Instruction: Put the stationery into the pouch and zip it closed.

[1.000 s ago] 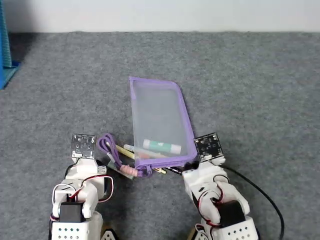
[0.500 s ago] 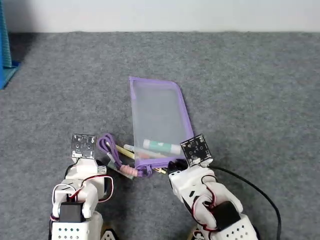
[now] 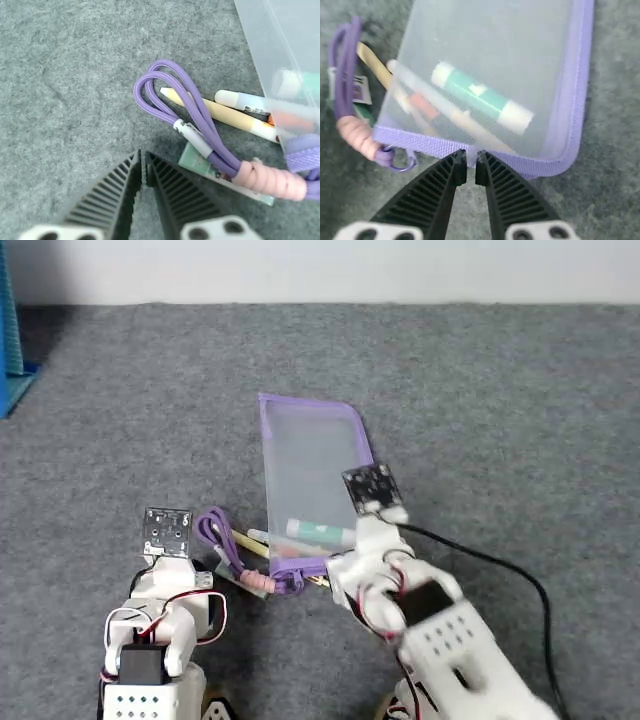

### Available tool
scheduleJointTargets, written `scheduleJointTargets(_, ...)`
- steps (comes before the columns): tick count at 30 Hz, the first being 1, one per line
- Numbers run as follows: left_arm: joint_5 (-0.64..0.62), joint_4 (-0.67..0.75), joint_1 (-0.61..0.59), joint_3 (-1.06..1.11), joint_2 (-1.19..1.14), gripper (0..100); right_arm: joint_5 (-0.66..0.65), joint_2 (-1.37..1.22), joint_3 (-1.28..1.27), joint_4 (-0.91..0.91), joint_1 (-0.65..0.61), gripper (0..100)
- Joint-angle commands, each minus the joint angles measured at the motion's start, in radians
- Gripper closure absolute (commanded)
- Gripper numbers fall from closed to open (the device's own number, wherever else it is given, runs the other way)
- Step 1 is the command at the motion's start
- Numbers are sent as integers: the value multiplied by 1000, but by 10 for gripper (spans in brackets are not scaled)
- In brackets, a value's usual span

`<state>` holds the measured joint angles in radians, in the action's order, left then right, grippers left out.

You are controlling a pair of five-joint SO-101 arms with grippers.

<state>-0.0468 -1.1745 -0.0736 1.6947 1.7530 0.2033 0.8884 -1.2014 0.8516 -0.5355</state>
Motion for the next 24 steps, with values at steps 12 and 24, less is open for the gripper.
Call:
scheduleJointTargets(12,-8,-3,3,-8,11,986,63,-441,417,309,-99,946)
scheduleJointTargets(24,-8,-3,3,-8,11,986,133,-452,497,456,-183,946)
